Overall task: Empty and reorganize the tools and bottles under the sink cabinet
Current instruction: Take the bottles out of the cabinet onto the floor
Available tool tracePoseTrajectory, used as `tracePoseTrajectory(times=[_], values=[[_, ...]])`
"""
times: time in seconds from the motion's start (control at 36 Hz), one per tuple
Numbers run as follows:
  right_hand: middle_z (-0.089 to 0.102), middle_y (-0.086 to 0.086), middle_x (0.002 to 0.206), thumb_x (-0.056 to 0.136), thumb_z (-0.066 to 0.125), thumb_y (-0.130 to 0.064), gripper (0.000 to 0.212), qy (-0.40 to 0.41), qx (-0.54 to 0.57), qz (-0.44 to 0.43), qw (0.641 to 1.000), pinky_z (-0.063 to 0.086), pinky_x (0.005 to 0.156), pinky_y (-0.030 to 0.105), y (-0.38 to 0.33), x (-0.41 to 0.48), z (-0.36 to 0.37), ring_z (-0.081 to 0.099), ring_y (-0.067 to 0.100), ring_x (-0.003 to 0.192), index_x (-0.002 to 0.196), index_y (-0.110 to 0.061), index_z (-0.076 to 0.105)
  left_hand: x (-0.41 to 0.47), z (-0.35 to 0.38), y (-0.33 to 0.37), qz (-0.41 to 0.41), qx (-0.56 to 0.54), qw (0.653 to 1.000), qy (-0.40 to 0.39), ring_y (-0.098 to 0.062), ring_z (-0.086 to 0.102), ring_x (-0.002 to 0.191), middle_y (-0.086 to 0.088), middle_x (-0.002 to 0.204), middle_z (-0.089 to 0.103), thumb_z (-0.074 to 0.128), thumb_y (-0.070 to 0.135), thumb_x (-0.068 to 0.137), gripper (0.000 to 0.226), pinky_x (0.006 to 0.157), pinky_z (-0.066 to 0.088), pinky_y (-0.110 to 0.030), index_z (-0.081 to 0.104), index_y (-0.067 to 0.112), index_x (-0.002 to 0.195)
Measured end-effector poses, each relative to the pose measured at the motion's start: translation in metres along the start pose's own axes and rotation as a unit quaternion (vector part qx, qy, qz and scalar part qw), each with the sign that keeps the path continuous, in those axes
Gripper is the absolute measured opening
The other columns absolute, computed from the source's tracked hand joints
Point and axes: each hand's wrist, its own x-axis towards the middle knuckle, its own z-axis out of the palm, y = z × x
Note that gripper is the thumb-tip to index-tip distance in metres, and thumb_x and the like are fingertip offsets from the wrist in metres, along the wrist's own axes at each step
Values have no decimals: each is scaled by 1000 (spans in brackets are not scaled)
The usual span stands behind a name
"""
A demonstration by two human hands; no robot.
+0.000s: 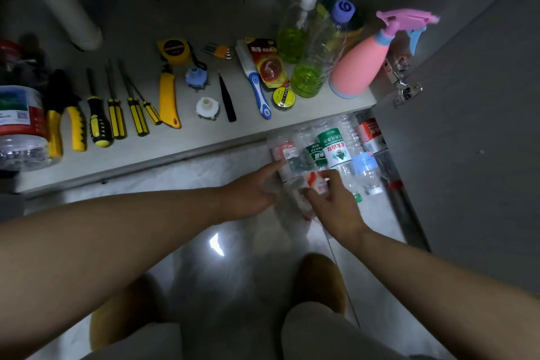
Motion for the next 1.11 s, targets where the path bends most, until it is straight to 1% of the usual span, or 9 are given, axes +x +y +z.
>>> tracePoseTrajectory(times=[0.06, 0.11, 0.22, 0.39, 0.53, 0.64, 0.83, 1.0, 1.11], values=[[66, -6, 100, 85, 67, -55, 45, 53, -58, -14, 997, 48, 59, 19, 8, 1, -14, 65, 7, 81, 118, -36, 42, 7, -2, -3, -15, 73, 997, 27, -20, 63, 117, -3, 151, 47, 57, 9, 100, 69, 86, 54, -24, 27, 32, 158], [64, 0, 104, 83, 65, -58, 51, 100, -93, -16, 990, 57, 66, 34, 12, 5, -26, 65, 17, 86, 121, -34, 40, 13, -4, -6, -29, 97, 994, 31, -26, 68, 108, -10, 141, 58, 58, 12, 99, 64, 92, 55, -35, 35, 29, 156], [54, 9, 123, 87, 66, -51, 62, 141, -196, 0, 970, 54, 89, 46, 9, 19, -39, 54, 28, 109, 134, -22, 38, 19, -7, -11, -34, 85, 995, 31, -34, 63, 119, -15, 136, 62, 58, 10, 98, 58, 102, 51, -41, 44, 29, 152], [42, 14, 133, 89, 68, -44, 64, 113, -257, 29, 959, 50, 92, 45, 9, 31, -39, 45, 32, 121, 137, -20, 35, 18, -6, -17, -14, 114, 993, 19, -18, 58, 125, -3, 148, 53, 55, 8, 99, 53, 101, 47, -24, 48, 24, 149], [38, 14, 142, 90, 66, -49, 82, 107, -275, 27, 955, 51, 98, 48, 7, 29, -38, 43, 32, 128, 153, -18, 24, 16, -8, -24, -18, 132, 991, 22, -16, 59, 124, -3, 145, 55, 56, 11, 98, 45, 102, 45, -24, 56, 22, 142], [37, 16, 144, 88, 67, -53, 90, 113, -296, 20, 948, 47, 102, 50, 2, 27, -36, 42, 34, 130, 154, -14, 21, 14, -13, -24, -21, 139, 990, 33, -18, 67, 108, -7, 130, 63, 56, 11, 98, 37, 97, 53, -33, 62, 22, 132], [45, 8, 133, 84, 70, -51, 75, 182, -346, -103, 915, 39, 103, 49, -18, 28, -33, 43, 29, 126, 141, -17, 36, 2, -26, -22, -1, 175, 982, 70, -15, 61, 103, -3, 121, 51, 53, 15, 100, 32, 88, 48, -23, 64, 24, 128], [46, 8, 128, 86, 70, -30, 58, 56, -290, -258, 920, 48, 96, 44, -73, 45, -30, 49, 29, 117, 135, -15, 44, -21, -56, -21, 79, 216, 964, 135, -8, 58, 101, 8, 113, 54, 53, 19, 96, 26, 88, 49, -29, 66, 30, 116], [44, 10, 132, 88, 67, -28, 58, -2, -291, -272, 917, 52, 90, 43, -130, 68, -17, 55, 32, 111, 139, -17, 41, -35, -87, -25, 123, 229, 941, 215, -7, 56, 97, 13, 106, 51, 59, 14, 92, 26, 89, 52, -36, 62, 33, 109]])
